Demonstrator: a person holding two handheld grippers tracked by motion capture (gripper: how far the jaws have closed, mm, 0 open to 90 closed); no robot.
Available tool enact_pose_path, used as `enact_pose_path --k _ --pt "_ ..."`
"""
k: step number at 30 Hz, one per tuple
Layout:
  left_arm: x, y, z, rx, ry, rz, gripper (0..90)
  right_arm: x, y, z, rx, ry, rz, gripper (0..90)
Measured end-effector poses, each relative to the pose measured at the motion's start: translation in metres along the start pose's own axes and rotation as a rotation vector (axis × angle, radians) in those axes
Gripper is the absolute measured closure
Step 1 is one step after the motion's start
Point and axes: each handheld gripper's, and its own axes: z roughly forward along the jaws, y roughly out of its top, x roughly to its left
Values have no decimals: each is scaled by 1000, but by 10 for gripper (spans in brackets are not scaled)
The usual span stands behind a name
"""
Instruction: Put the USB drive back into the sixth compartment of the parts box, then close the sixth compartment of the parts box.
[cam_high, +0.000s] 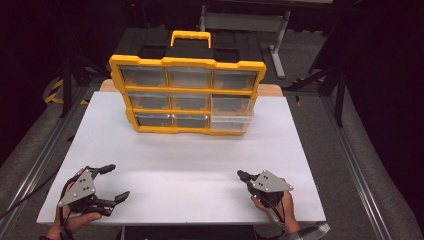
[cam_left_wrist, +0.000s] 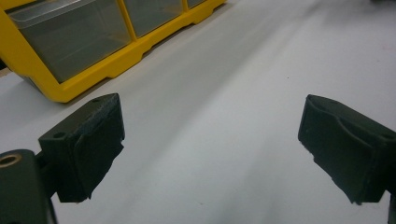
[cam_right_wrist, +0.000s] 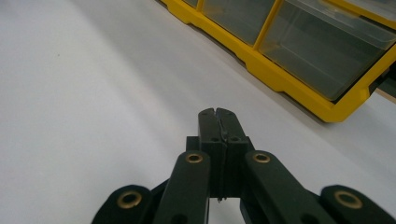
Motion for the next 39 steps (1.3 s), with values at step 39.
enact_pose_path --k 39 --pt "0 3 5 -3 -5 11 83 -22 45 -5 -84 -179 21 900"
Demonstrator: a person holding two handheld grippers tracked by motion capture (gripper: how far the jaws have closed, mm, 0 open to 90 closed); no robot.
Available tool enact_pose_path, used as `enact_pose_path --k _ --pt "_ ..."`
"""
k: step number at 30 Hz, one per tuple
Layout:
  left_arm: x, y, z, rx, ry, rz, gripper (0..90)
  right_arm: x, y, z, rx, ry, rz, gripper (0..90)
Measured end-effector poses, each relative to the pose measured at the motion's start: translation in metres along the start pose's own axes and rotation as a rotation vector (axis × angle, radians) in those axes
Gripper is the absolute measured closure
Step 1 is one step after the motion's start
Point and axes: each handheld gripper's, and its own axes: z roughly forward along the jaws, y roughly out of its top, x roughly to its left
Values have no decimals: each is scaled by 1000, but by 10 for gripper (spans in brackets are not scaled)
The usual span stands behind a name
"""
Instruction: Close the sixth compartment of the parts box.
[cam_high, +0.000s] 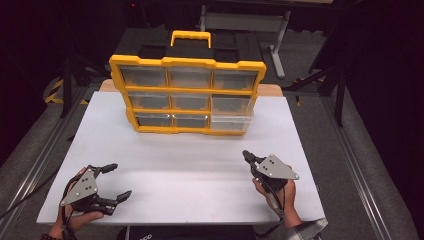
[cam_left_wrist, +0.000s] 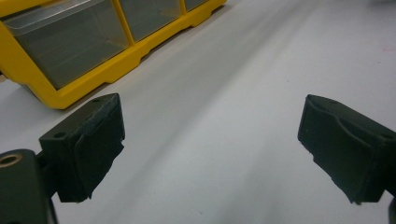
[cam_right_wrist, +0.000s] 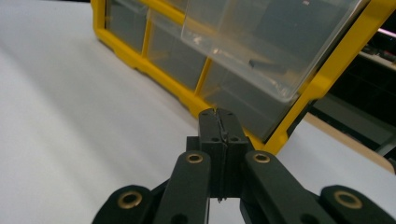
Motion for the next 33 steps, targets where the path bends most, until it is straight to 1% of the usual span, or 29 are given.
enact_pose_path --k 4,8,11,16,20,22,25,29,33 --pt "0 0 0 2 0 0 83 -2 10 3 -25 -10 -2 900" --pt "-1 0 0 3 1 0 83 -5 20 6 -47 -20 8 900" --pt "0 0 -1 0 1 -1 83 -4 26 8 -50 -32 0 900" --pt "-1 0 0 1 1 1 83 -5 34 13 -64 -36 8 900" --pt "-1 0 0 -1 0 -3 83 -6 39 18 -66 -46 11 900" --pt "-2 0 0 0 0 -2 83 -7 42 20 -72 -54 22 900" --pt "-1 0 0 2 -3 -5 83 -8 46 25 -76 -62 26 900" --pt "-1 0 0 -1 -1 -5 83 -8 50 33 -67 -73 17 900" --pt "-1 0 0 0 -1 -4 83 -9 51 39 -61 -75 26 900"
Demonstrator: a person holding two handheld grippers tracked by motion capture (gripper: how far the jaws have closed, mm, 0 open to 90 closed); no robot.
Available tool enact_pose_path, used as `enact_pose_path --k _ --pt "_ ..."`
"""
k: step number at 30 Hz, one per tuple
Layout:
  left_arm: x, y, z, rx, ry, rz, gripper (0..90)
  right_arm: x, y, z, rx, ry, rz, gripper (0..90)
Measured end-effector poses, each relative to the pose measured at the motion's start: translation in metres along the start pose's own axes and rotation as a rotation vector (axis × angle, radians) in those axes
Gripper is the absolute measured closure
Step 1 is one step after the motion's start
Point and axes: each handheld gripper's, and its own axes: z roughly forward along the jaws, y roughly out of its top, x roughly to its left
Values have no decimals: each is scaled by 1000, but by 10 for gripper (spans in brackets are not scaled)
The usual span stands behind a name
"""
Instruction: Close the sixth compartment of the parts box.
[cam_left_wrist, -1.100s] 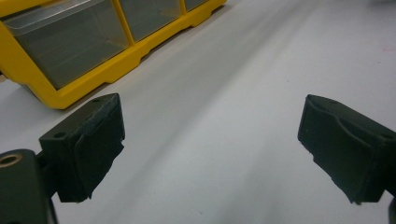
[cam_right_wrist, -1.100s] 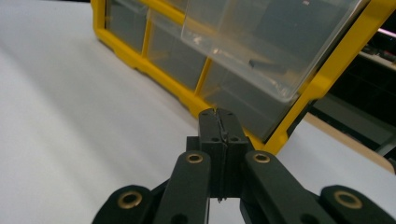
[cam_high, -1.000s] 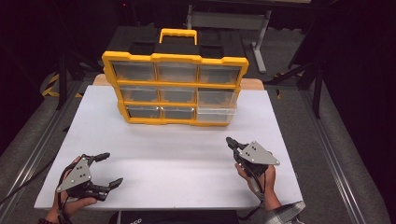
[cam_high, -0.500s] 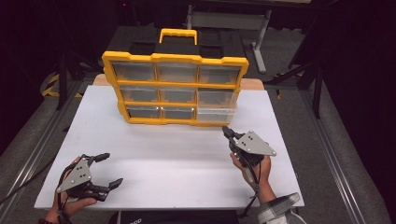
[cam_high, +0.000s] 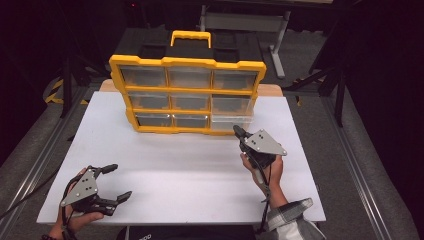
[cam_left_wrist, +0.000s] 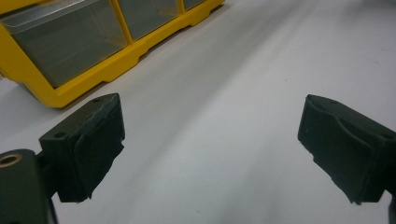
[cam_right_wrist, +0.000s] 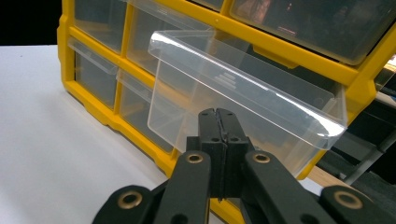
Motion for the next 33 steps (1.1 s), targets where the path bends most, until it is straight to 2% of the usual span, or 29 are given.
enact_pose_path --k 14,33 --pt "1 -1 1 6 -5 -3 83 -6 -1 15 15 -22 42 900" --pt "1 -1 2 12 -7 -3 84 -8 2 25 12 -31 66 900"
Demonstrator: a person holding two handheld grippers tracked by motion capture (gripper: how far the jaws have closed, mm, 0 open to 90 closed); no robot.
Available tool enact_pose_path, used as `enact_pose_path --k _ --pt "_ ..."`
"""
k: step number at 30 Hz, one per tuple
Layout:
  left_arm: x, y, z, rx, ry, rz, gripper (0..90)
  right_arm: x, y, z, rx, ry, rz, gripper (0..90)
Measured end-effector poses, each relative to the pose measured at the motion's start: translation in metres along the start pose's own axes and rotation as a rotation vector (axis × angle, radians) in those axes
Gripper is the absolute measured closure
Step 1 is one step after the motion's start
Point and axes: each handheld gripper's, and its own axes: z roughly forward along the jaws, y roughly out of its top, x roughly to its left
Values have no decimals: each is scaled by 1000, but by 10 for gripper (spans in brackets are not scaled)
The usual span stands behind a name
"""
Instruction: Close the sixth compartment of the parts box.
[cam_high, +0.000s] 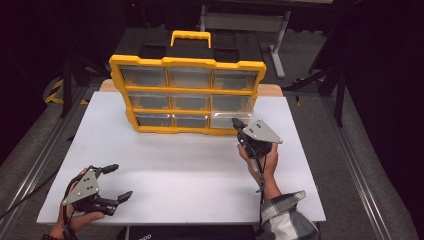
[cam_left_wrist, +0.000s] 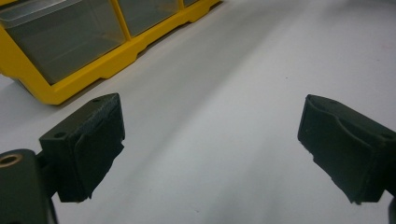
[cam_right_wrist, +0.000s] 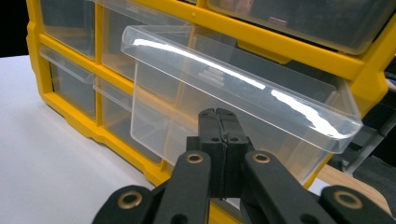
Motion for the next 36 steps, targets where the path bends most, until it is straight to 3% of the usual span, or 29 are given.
enact_pose_path --k 36 --pt "0 0 -1 -1 3 -3 84 -8 11 28 10 -43 1 900"
